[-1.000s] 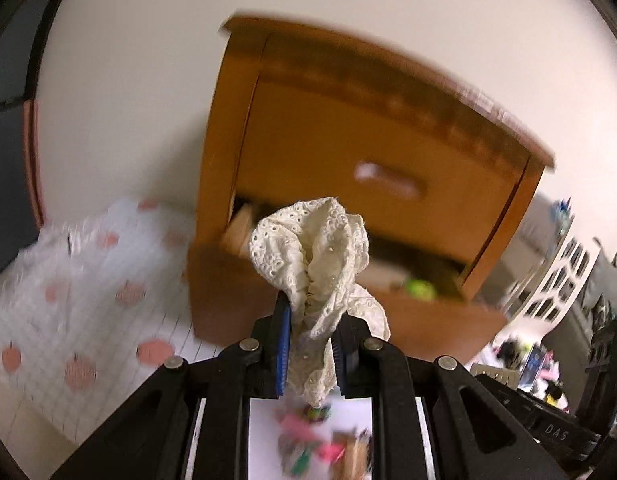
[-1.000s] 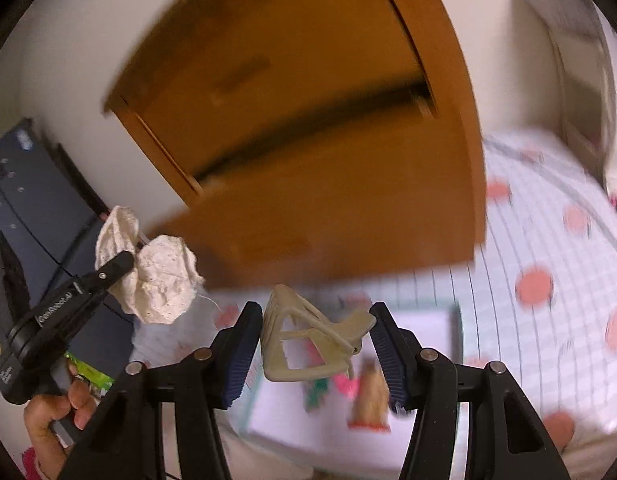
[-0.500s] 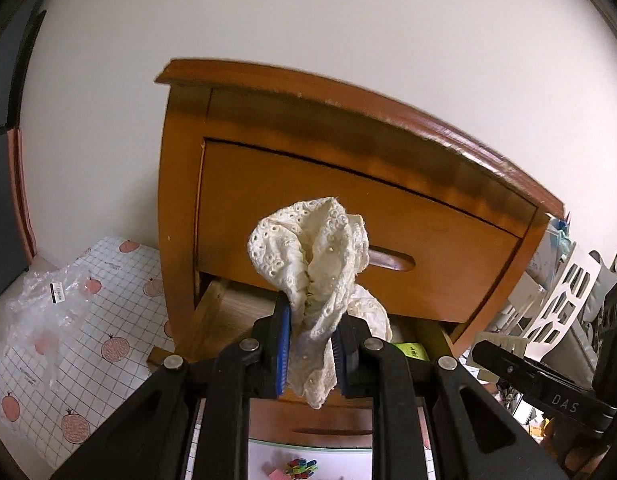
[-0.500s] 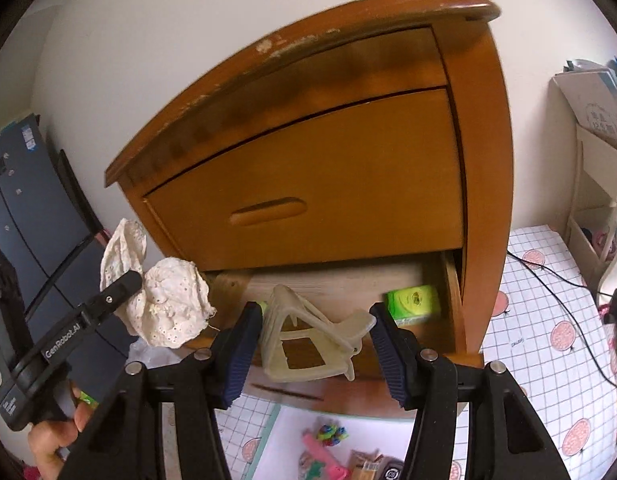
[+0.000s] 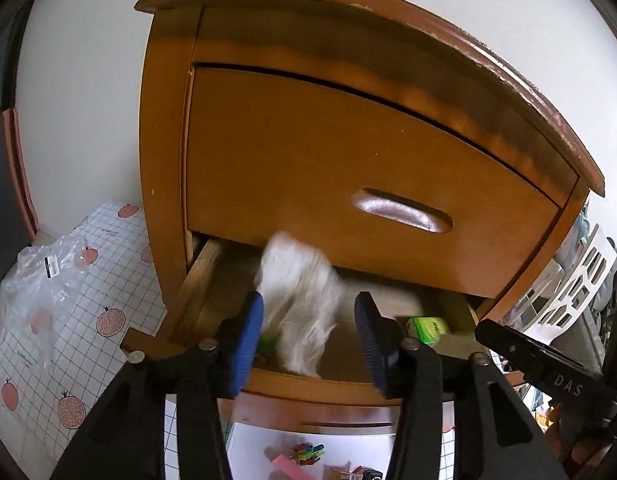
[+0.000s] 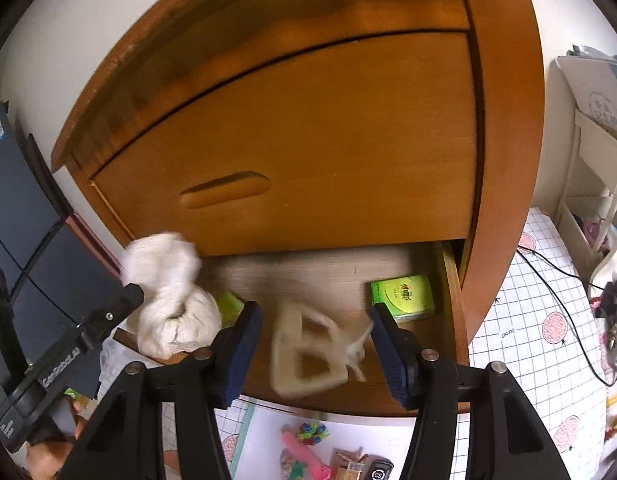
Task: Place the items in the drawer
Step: 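Open the left tool over the drawer while the right tool releases the stand inside, then move both tools back from the drawer to the white tray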
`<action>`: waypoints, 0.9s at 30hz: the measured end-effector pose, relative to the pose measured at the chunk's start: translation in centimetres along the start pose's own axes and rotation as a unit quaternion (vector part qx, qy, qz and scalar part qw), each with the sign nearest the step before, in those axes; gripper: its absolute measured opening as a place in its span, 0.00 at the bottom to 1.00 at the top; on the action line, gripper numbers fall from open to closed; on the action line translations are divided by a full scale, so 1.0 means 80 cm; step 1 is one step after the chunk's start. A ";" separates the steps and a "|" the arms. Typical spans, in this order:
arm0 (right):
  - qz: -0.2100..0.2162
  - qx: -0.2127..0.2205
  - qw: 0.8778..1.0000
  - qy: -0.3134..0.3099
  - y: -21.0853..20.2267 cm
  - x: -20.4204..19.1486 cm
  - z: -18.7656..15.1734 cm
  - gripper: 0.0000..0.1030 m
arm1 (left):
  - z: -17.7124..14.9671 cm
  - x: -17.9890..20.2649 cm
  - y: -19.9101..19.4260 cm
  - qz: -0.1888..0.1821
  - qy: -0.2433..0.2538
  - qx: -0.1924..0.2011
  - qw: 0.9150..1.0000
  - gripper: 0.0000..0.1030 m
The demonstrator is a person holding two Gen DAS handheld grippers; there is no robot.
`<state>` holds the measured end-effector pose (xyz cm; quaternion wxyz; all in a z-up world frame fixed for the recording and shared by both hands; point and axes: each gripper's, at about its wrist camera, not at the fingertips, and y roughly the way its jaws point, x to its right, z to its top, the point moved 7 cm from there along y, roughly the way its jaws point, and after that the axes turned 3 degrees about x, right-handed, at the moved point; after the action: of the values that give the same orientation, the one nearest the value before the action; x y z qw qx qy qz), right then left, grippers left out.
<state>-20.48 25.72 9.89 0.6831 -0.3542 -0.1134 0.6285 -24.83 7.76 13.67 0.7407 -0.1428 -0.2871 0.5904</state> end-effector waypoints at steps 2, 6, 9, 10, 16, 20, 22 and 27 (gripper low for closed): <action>-0.001 -0.003 1.000 0.004 0.003 0.003 -0.001 0.58 | -0.001 0.000 0.001 0.001 0.001 -0.003 1.000 0.51; -0.006 -0.006 1.000 0.006 0.007 0.009 -0.003 0.60 | -0.003 0.000 0.004 0.001 0.003 -0.008 1.000 0.57; -0.009 -0.009 1.000 0.006 0.007 0.011 -0.006 0.62 | -0.008 -0.001 0.008 0.006 0.003 -0.015 1.000 0.58; -0.011 -0.011 1.000 0.006 0.007 0.012 -0.008 0.63 | -0.010 -0.002 0.008 0.008 0.002 -0.017 1.000 0.58; -0.021 -0.013 1.000 0.002 0.007 0.015 -0.014 0.68 | -0.014 -0.006 0.014 0.028 0.004 -0.022 0.999 0.78; -0.025 -0.013 1.000 0.003 0.008 0.017 -0.018 0.69 | -0.014 -0.014 0.008 0.038 -0.003 -0.020 0.999 0.82; -0.027 -0.014 1.000 0.001 0.009 0.018 -0.020 0.69 | -0.014 -0.016 0.006 0.045 -0.004 -0.017 0.999 0.89; -0.028 -0.010 1.000 0.002 0.003 0.016 -0.021 0.84 | -0.011 -0.019 0.000 0.070 0.013 0.002 0.997 0.95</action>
<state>-19.42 26.32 8.20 0.6972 -0.3587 -0.1284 0.6073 -24.51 6.42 12.62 0.7011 -0.1683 -0.2656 0.6399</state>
